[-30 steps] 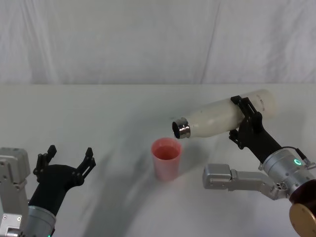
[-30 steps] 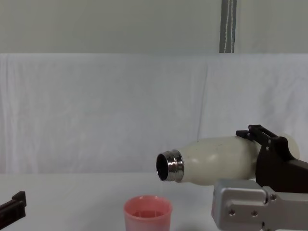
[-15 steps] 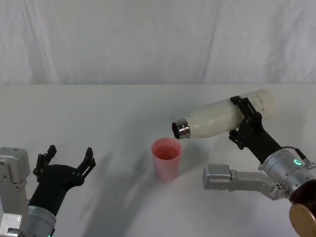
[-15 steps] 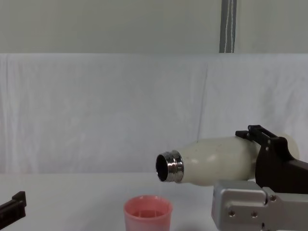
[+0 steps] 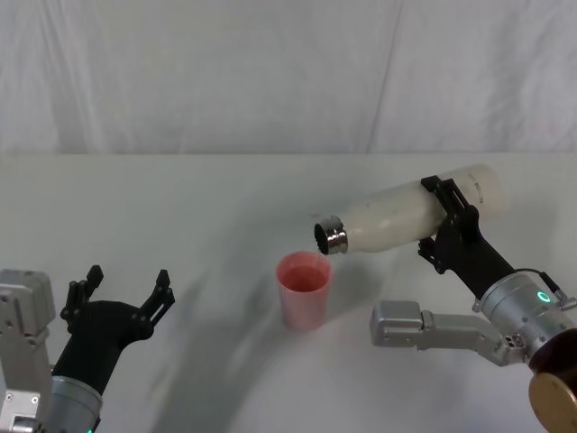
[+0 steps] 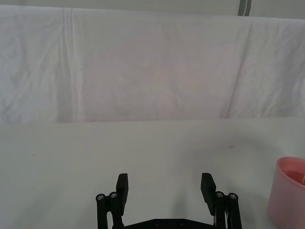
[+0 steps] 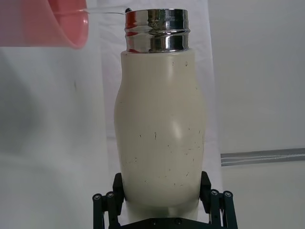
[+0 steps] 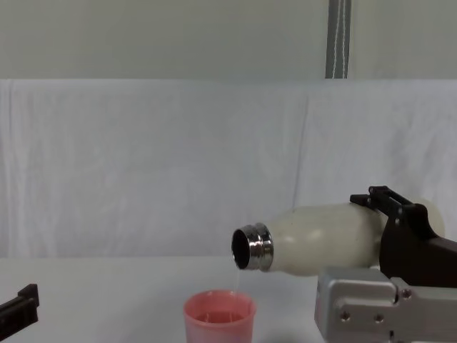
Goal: Grasp the thermos with one hand and pour water into the cup lid.
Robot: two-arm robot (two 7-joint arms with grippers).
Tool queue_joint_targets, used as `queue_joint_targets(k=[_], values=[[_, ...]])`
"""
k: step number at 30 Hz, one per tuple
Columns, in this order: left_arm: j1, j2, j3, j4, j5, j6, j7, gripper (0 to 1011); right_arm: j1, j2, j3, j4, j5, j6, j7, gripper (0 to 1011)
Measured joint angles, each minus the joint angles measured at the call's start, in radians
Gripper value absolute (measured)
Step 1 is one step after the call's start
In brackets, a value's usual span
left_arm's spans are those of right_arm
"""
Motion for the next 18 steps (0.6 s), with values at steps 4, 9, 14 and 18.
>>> queue_joint_targets(k=[4,9,14,18], values=[[0.0,0.0,0.0,0.0,0.0,0.0,0.0,1001,-0.003,-0.003,0.008,-0.006,0.022,-0.006,0.011,950],[0.0,0.0,0.0,0.0,0.0,0.0,0.0,1001,-0.008,-0.004,0.016,-0.017,0.046,-0.016,0.022,950],[0.0,0.0,0.0,0.0,0.0,0.0,0.0,1001,-0.014,-0.002,0.024,-0.031,0.072,-0.03,0.038,950],[0.0,0.0,0.0,0.0,0.0,0.0,0.0,1001,-0.019,-0.002,0.033,-0.038,0.106,-0.047,0.055,950]])
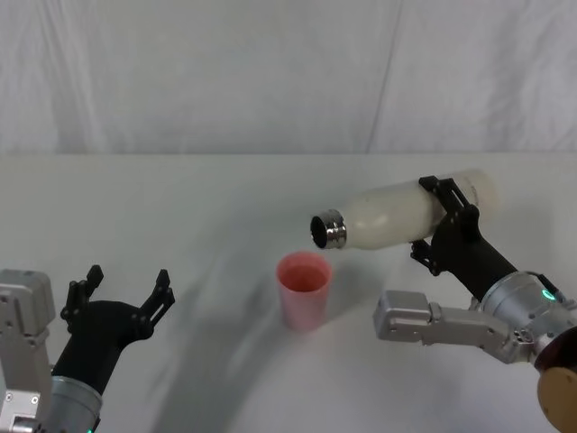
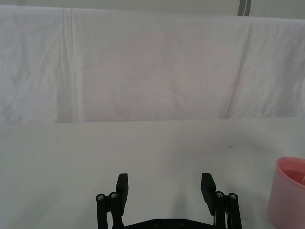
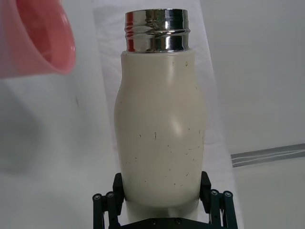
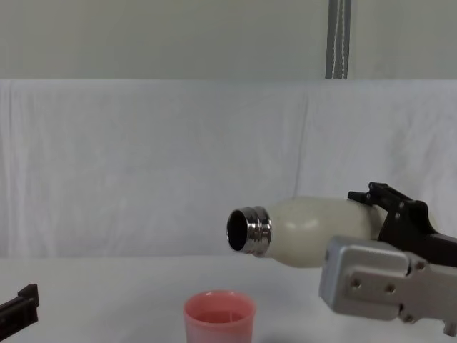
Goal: Grasp the thermos with one hand and pour water into the cup lid.
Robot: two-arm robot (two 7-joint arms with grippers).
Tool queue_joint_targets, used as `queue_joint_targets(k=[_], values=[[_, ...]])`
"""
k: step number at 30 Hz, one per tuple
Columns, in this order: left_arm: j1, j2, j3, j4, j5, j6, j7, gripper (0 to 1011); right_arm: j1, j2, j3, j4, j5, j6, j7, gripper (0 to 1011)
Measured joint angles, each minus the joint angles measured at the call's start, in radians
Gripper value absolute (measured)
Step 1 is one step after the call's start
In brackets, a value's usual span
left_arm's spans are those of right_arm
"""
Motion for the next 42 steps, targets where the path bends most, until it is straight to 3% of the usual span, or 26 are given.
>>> queue_joint_targets(k=[7,16,22,33,38,42], values=[[0.0,0.0,0.0,0.0,0.0,0.0,0.0,1001,-0.027,-0.014,0.04,-0.021,0.12,-0.038,0.038,950],[0.0,0.0,0.0,0.0,0.0,0.0,0.0,1001,-0.06,-0.029,0.079,-0.036,0.21,-0.058,0.061,950],[0.0,0.0,0.0,0.0,0.0,0.0,0.0,1001,-0.097,-0.061,0.142,-0.052,0.342,-0.076,0.084,950],[0.0,0.0,0.0,0.0,0.0,0.0,0.0,1001,-0.173,-0.128,0.237,-0.083,0.531,-0.082,0.109,950],[0.0,0.0,0.0,0.0,0.0,0.0,0.0,1001,-0.211,-0.159,0.275,-0.099,0.613,-0.081,0.124,950],[0.0,0.0,0.0,0.0,0.0,0.0,0.0,1001,-0.227,-0.168,0.286,-0.105,0.637,-0.08,0.131,950]])
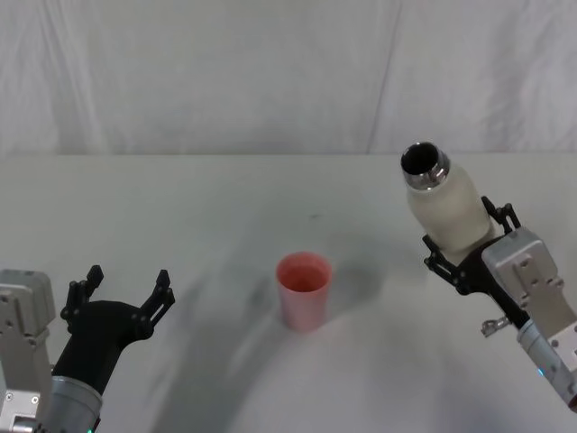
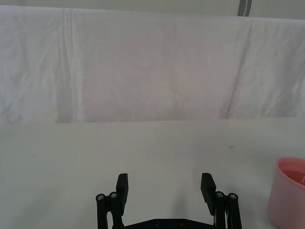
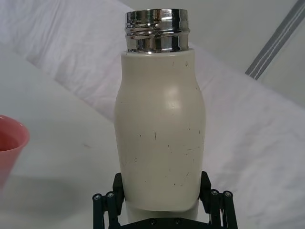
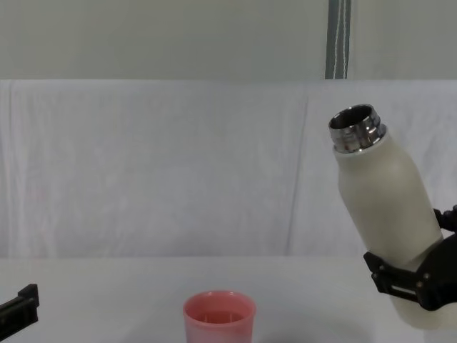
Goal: Grasp the thermos with one hand and pour water into the cup lid.
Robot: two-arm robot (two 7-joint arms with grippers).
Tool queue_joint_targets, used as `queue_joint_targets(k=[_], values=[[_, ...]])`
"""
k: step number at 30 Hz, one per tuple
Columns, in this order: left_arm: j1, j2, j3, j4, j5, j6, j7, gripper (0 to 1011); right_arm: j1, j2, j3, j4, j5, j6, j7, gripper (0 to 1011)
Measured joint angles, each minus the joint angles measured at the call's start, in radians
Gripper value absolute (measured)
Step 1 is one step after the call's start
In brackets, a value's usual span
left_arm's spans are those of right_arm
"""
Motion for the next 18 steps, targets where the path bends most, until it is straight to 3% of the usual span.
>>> queue_joint_targets(k=[11,18], values=[[0.0,0.0,0.0,0.0,0.0,0.0,0.0,1001,-0.039,-0.032,0.034,-0.012,0.096,-0.001,0.025,950],[0.0,0.0,0.0,0.0,0.0,0.0,0.0,1001,-0.061,-0.07,0.076,-0.014,0.233,0.0,0.055,950]])
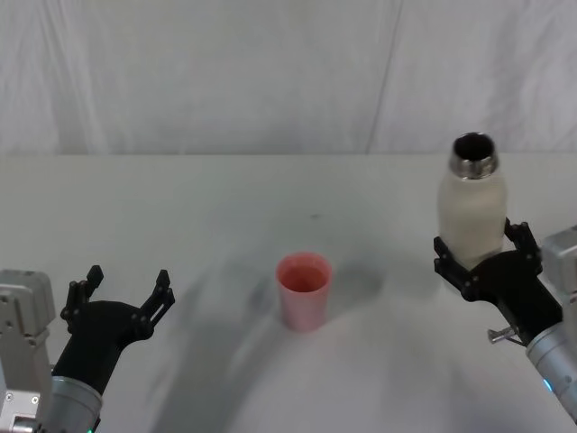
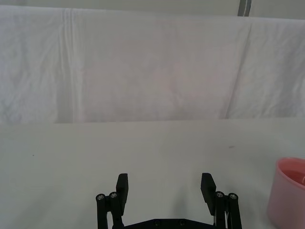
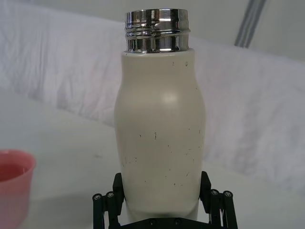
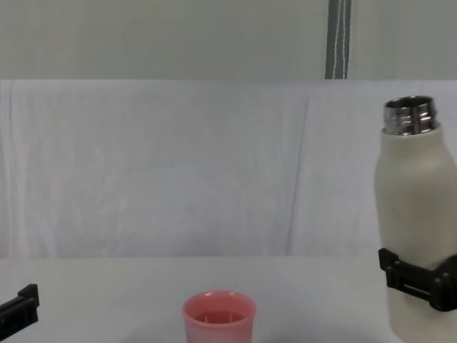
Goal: Grasp the thermos with one hand and pour water into the cup lid.
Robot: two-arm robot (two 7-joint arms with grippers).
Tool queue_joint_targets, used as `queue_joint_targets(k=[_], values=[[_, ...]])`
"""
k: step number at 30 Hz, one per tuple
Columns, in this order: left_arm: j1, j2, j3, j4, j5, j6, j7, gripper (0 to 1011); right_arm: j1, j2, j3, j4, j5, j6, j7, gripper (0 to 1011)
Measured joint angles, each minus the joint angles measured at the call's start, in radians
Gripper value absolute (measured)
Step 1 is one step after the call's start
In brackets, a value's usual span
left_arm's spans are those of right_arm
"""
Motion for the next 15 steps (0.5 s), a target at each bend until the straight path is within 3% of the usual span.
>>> queue_joint_targets(k=[5,15], values=[[0.0,0.0,0.0,0.0,0.0,0.0,0.0,1001,-0.008,-0.021,0.017,0.0,0.085,0.008,0.017,950],[0.0,0.0,0.0,0.0,0.0,0.0,0.0,1001,-0.01,-0.033,0.024,0.005,0.185,0.03,0.036,950]])
